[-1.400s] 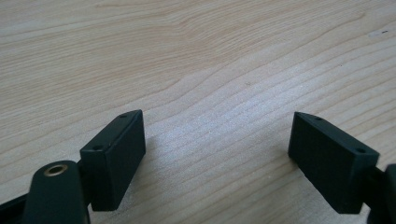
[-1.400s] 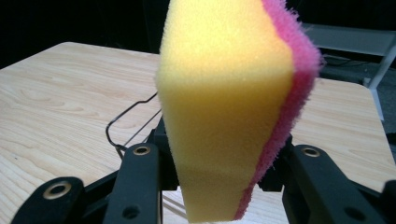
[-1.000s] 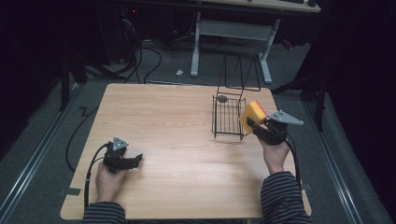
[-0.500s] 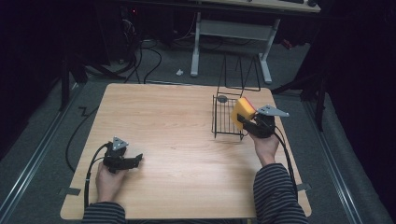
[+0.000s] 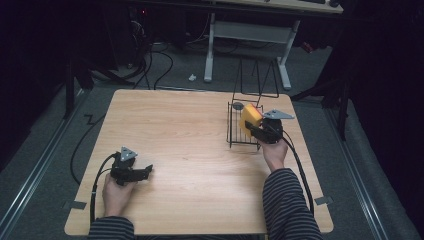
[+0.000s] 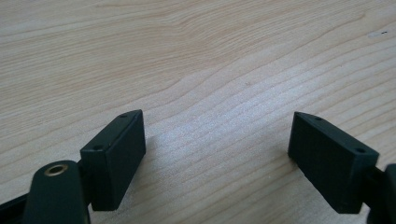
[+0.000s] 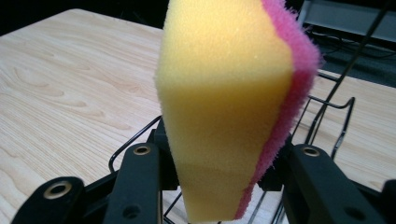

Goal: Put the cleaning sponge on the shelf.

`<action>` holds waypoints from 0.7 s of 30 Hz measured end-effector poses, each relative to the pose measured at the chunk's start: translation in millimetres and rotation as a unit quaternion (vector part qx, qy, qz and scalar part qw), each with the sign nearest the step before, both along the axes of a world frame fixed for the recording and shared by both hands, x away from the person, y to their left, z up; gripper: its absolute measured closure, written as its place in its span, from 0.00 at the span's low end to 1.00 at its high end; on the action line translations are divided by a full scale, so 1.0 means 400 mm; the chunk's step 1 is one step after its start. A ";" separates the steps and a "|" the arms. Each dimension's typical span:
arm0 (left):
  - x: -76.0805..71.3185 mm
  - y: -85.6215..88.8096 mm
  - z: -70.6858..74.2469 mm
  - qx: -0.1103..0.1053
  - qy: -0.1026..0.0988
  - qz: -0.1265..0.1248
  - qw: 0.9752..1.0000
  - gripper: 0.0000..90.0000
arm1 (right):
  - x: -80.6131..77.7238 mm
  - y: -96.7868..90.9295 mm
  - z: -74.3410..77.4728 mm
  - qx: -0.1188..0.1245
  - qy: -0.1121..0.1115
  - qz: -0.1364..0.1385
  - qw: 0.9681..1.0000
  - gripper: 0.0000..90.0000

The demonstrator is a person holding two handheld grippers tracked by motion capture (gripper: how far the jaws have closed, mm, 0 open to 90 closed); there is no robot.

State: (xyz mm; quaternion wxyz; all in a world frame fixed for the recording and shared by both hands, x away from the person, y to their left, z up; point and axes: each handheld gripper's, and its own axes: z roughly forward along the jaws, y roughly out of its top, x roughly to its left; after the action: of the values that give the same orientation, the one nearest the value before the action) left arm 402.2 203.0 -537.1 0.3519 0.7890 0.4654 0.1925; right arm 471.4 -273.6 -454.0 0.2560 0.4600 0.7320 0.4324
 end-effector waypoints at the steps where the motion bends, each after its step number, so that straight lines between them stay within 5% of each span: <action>1: 0.000 0.000 0.000 0.000 0.000 0.000 1.000 0.22 | 0.003 0.003 -0.003 -0.002 0.001 0.001 1.000 0.68; 21: 0.000 0.000 0.000 0.001 -0.001 0.000 1.000 0.22 | 0.039 0.028 -0.057 -0.014 0.024 0.009 1.000 0.68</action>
State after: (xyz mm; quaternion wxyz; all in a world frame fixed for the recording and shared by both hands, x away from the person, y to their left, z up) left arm 402.2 202.8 -537.2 0.3517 0.7891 0.4650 0.1937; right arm 487.0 -262.3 -476.6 0.2406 0.4600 0.7481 0.4134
